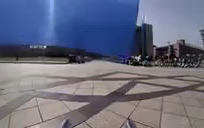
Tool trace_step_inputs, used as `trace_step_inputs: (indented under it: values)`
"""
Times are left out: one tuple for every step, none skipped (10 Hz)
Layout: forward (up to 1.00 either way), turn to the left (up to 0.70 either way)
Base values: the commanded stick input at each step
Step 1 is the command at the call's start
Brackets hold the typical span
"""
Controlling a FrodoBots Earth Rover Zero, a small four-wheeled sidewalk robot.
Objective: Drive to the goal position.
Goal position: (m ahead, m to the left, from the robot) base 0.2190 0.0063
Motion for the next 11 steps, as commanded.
trace_step_inputs:
  values:
    - [1.00,0.00]
    - [1.00,0.00]
    - [1.00,0.00]
    - [1.00,0.00]
    - [1.00,0.00]
    - [1.00,0.00]
    - [1.00,0.00]
    - [1.00,0.00]
    - [1.00,0.00]
    - [1.00,0.00]
    - [1.00,0.00]
